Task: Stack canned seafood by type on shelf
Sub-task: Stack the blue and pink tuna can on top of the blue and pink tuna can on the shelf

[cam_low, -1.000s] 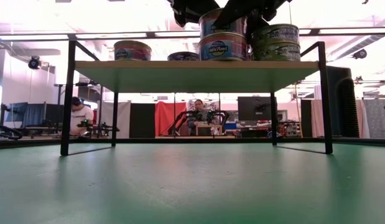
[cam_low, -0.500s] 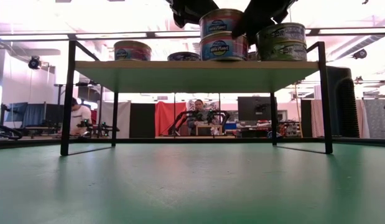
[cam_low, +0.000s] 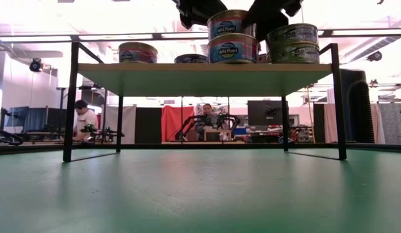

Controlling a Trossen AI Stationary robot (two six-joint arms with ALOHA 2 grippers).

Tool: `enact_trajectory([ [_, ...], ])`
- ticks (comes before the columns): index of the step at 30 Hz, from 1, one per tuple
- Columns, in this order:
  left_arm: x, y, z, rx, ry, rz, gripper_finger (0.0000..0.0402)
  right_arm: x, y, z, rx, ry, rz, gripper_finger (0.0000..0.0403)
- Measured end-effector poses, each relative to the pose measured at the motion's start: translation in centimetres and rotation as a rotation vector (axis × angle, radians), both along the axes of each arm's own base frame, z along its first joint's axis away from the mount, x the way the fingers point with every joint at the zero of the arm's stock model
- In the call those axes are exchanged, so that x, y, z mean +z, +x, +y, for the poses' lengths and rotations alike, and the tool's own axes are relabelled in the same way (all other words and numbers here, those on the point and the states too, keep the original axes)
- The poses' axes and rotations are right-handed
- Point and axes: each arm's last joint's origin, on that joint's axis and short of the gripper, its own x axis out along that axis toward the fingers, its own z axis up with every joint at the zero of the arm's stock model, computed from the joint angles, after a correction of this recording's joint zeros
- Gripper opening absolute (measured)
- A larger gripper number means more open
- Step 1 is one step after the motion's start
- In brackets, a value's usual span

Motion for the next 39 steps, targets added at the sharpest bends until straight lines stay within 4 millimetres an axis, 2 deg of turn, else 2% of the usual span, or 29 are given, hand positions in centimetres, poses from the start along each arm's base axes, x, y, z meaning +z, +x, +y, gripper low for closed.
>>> enact_trajectory([
  [16, 0.0, 0.2, 0.1, 0.010, -0.008, -0.027, 0.0077, 4.6, -3.4, -0.7, -0.035, 0.088, -0.203, 0.0400],
  [26, 0.1, 0.8, 0.9, 0.069, 0.020, -0.074, 0.0077, 4.9, -3.8, -0.6, -0.052, 0.139, -0.220, 0.0374],
  [33, 1.3, 1.0, 0.9, 0.088, 0.037, -0.085, 0.0077, 5.0, -3.9, -0.5, -0.021, 0.147, -0.219, 0.0364],
  [39, 4.2, 1.2, 0.1, 0.067, 0.025, -0.160, 0.0077, 5.6, -4.4, -0.5, -0.011, 0.143, -0.249, 0.0364],
])
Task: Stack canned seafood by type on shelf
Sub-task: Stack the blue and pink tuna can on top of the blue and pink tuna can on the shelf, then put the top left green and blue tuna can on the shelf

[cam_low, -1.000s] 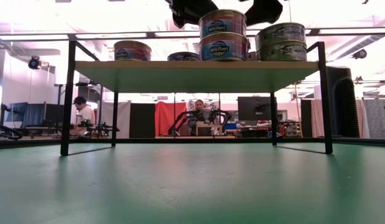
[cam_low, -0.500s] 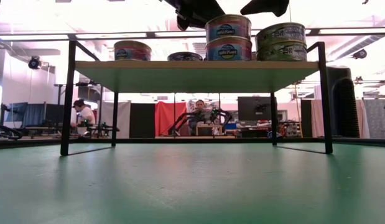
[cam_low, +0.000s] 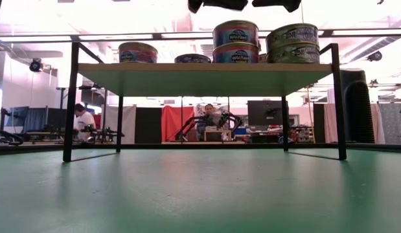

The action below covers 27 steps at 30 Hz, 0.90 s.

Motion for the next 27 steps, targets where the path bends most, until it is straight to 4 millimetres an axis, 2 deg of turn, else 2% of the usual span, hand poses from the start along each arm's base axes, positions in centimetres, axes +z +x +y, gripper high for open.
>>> enact_trajectory([
  [6, 3.7, -0.5, -2.0, -0.049, -0.013, -0.053, 0.0077, 0.5, -0.5, 0.2, 0.020, 0.014, -0.023, 0.0364],
  [9, 5.7, -1.6, -4.2, -0.093, -0.047, -0.036, 0.0077, 0.5, -0.6, 1.1, 0.088, 0.038, -0.017, 0.0363],
  [13, 6.9, -3.3, -7.5, -0.160, -0.089, 0.021, 0.0077, 0.3, -0.8, 2.7, 0.169, 0.063, -0.005, 0.0363],
  [20, 6.5, -6.9, -12.4, -0.157, -0.278, 0.194, 0.0077, 0.3, -1.6, 4.9, 0.242, 0.103, 0.000, 0.0363],
  [27, 3.4, -11.5, -16.4, -0.006, -0.509, 0.547, 0.0077, -0.4, -2.3, 8.5, 0.297, 0.244, 0.055, 0.0363],
])
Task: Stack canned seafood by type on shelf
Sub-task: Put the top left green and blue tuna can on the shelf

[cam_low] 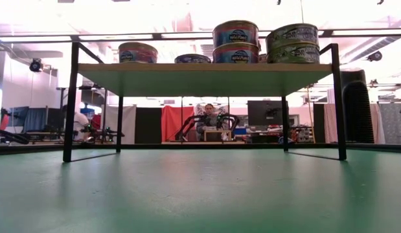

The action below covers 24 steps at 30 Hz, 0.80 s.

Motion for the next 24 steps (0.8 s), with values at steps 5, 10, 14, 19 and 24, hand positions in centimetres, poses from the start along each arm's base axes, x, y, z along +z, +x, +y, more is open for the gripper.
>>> enact_trajectory([
  [5, -3.0, -1.9, -3.6, -0.007, -0.065, 0.188, 0.0077, -1.6, 0.6, 3.2, -0.020, 0.044, 0.046, 0.0363],
  [10, -6.0, -3.7, -7.4, -0.037, -0.082, 0.339, 0.0077, -4.0, 1.8, 6.5, -0.028, 0.106, 0.091, 0.0363],
  [14, -8.5, -4.8, -9.2, -0.041, -0.057, 0.438, 0.0077, -5.9, 2.7, 9.1, -0.022, 0.173, 0.106, 0.0363],
  [19, -11.4, -5.0, -10.0, -0.009, -0.009, 0.548, 0.0076, -7.0, 3.3, 11.5, -0.009, 0.227, 0.113, 0.0363],
  [24, -13.9, -5.4, -9.8, -0.004, 0.017, 0.662, 0.0076, -6.7, 3.8, 13.1, -0.001, 0.168, 0.150, 0.0363],
])
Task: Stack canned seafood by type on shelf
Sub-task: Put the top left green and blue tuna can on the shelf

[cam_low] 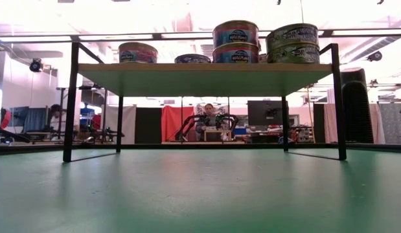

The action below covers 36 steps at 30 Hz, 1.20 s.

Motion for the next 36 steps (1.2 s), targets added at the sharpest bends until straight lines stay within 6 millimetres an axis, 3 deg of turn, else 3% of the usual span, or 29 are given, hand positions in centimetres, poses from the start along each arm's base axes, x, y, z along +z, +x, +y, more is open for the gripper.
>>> enact_trajectory([
  [6, -3.2, -0.7, 0.3, 0.008, -0.061, 0.114, 0.0076, 0.6, 0.3, 1.4, 0.019, -0.103, 0.099, 0.0363],
  [11, -5.2, 0.5, -0.4, 0.040, -0.191, 0.019, 0.0076, 1.2, 0.9, 2.2, 0.024, -0.131, 0.125, 0.0363],
  [14, -5.8, 1.8, -0.2, 0.060, -0.163, -0.079, 0.0076, 1.6, 1.3, 2.6, 0.023, -0.120, 0.115, 0.0363],
  [21, -5.4, 5.1, 1.6, 0.065, 0.022, -0.333, 0.0076, 2.0, 1.2, 2.5, 0.032, -0.125, 0.104, 0.0363],
  [27, -1.7, 6.8, 1.9, 0.026, 0.066, -0.490, 0.0076, 2.2, 1.2, 2.5, 0.032, -0.121, 0.100, 0.0363],
  [31, -1.5, 6.0, 2.4, -0.043, 0.118, -0.394, 0.0076, 2.1, 1.2, 2.4, 0.032, -0.125, 0.104, 0.0363],
  [36, -3.8, 3.6, 4.8, -0.047, 0.313, -0.157, 0.0076, 2.1, 1.2, 2.4, 0.025, -0.117, 0.108, 0.0363],
])
